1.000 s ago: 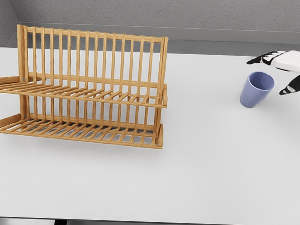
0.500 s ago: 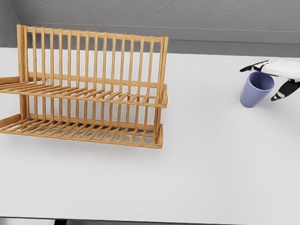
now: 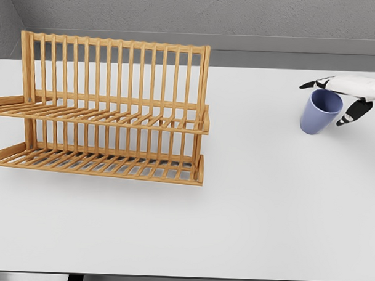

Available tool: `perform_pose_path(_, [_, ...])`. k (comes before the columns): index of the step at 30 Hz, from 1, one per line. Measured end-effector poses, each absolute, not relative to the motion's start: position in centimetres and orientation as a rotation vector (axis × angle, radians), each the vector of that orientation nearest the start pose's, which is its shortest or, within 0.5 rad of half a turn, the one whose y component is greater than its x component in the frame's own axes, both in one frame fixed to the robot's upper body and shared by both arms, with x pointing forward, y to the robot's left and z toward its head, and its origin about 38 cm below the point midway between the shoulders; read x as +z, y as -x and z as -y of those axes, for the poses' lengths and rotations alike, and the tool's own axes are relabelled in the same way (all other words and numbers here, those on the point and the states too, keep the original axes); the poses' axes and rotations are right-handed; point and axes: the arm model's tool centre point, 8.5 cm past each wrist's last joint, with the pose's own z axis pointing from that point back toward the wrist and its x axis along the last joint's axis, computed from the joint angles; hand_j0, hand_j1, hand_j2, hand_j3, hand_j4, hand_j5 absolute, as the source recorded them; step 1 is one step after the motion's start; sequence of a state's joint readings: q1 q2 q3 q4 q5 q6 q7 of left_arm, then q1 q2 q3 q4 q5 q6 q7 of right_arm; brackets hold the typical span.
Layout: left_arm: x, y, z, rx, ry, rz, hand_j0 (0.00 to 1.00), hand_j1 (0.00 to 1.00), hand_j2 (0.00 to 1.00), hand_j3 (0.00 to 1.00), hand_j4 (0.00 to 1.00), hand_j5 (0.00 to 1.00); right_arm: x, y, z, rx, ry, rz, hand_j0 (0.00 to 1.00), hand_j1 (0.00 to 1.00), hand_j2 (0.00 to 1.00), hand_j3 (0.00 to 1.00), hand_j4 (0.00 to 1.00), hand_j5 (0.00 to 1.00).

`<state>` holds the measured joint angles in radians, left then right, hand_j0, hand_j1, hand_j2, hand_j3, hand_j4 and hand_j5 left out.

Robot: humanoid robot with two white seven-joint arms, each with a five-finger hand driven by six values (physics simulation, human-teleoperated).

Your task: Right arm put cup on second shelf

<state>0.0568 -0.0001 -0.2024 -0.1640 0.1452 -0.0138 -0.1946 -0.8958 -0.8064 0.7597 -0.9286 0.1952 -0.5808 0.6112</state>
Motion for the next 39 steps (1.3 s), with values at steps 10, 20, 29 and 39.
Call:
perform_pose_path(10, [-26.3, -2.0, -24.4, -0.072, 0.138, 0.110, 1.00, 1.00, 1.00, 1.00, 1.00, 1.00, 21.9, -49.8, 40.4, 1.752, 0.393, 1.181, 0.71, 0.71, 0.71, 0.71, 0.71, 0.71])
perform_pose_path(20, [-26.3, -2.0, -24.4, -0.072, 0.138, 0.110, 1.00, 1.00, 1.00, 1.00, 1.00, 1.00, 22.2, -49.8, 40.4, 1.755, 0.399, 1.187, 0.67, 0.67, 0.67, 0.67, 0.67, 0.67])
perform_pose_path(29, [-26.3, -2.0, -24.4, -0.072, 0.138, 0.110, 1.00, 1.00, 1.00, 1.00, 1.00, 1.00, 23.3, -49.9, 40.3, 1.768, 0.415, 1.211, 0.66, 0.66, 0.66, 0.66, 0.66, 0.66])
perform_pose_path(39, [-26.3, -2.0, -24.4, -0.072, 0.138, 0.110, 1.00, 1.00, 1.00, 1.00, 1.00, 1.00, 25.0, -49.7, 39.0, 1.818, 0.431, 1.257, 0.65, 0.65, 0.65, 0.65, 0.65, 0.65])
